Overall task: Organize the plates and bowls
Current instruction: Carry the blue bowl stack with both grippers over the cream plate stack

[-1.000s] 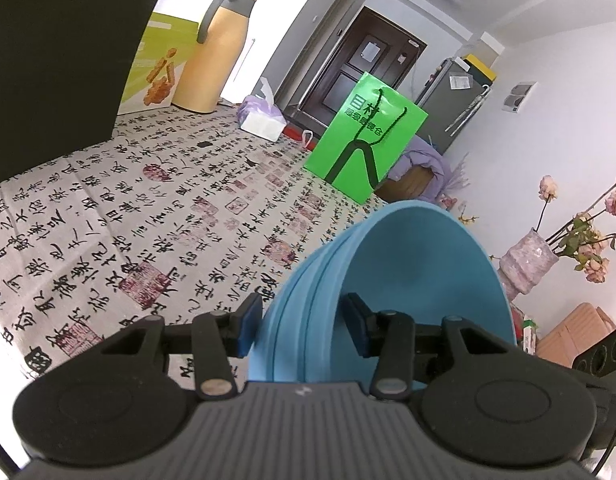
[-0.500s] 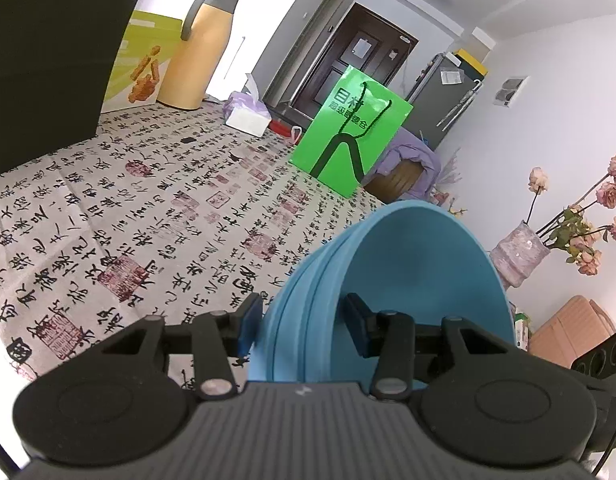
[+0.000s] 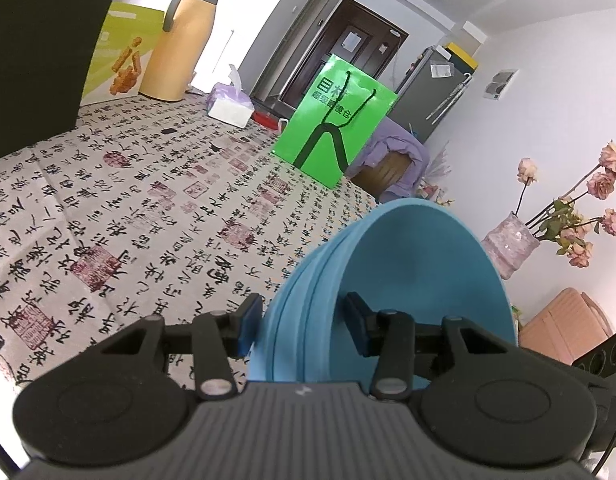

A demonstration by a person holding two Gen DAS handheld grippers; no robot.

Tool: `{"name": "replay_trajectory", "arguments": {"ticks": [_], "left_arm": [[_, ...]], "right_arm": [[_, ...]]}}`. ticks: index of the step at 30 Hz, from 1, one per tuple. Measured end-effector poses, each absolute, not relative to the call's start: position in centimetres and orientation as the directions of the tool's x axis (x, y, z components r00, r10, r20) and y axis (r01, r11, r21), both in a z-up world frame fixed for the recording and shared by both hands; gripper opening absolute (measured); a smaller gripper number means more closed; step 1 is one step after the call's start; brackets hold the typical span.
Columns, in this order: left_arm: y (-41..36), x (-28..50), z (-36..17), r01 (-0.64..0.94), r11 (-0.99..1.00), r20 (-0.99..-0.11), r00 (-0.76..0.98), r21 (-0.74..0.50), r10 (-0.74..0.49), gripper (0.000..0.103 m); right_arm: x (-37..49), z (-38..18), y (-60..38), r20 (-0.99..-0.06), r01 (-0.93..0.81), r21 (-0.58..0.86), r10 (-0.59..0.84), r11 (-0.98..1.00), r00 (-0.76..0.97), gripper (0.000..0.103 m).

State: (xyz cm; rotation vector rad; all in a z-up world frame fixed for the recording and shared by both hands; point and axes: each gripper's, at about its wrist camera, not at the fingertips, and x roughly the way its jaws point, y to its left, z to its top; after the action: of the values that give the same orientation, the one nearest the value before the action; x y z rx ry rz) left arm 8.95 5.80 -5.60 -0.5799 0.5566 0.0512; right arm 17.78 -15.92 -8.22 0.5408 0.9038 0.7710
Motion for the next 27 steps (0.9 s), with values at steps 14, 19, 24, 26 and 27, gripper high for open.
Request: {"name": "replay_trajectory", "arguments": {"ticks": [14,19,24,26,27], "left_arm": [[4.1,10.3,-5.9,-0.172,0.841,-0.51,0.849,-0.514,-0.138,0.046],[3.3,11.0,-6.2,-0.162,0.843,-0.518,0.841,-0.513,-0.154,0.046],[2.6,11.5,-6.5,-0.151,0.845,-0.522,0.836,-0.513,-0.167,0.046],[2.4,11.8,-6.6,-0.147,0.847,-0.525,0.833,-0.511,-0.172,0.046],[2.2,11.9,-6.6,-0.146,0.847,-0.527,0.832,-0.511,-0.174,0.046]], "right_arm": [[17.9,-8.3,-18.1,-0.485,-0.341,0.7,0.768,0.627,0.417,0.067],[18.0,-8.5,-18.9,-0.488,-0.323,0.703,0.761,0.633,0.428,0.067],[18.1,-8.8,-19.8,-0.49,-0.308,0.704,0.752,0.64,0.44,0.067],[18.2,-9.0,-20.1,-0.491,-0.302,0.705,0.75,0.641,0.444,0.067],[18.3,-9.1,-20.3,-0.491,-0.299,0.707,0.749,0.641,0.445,0.067]]}}
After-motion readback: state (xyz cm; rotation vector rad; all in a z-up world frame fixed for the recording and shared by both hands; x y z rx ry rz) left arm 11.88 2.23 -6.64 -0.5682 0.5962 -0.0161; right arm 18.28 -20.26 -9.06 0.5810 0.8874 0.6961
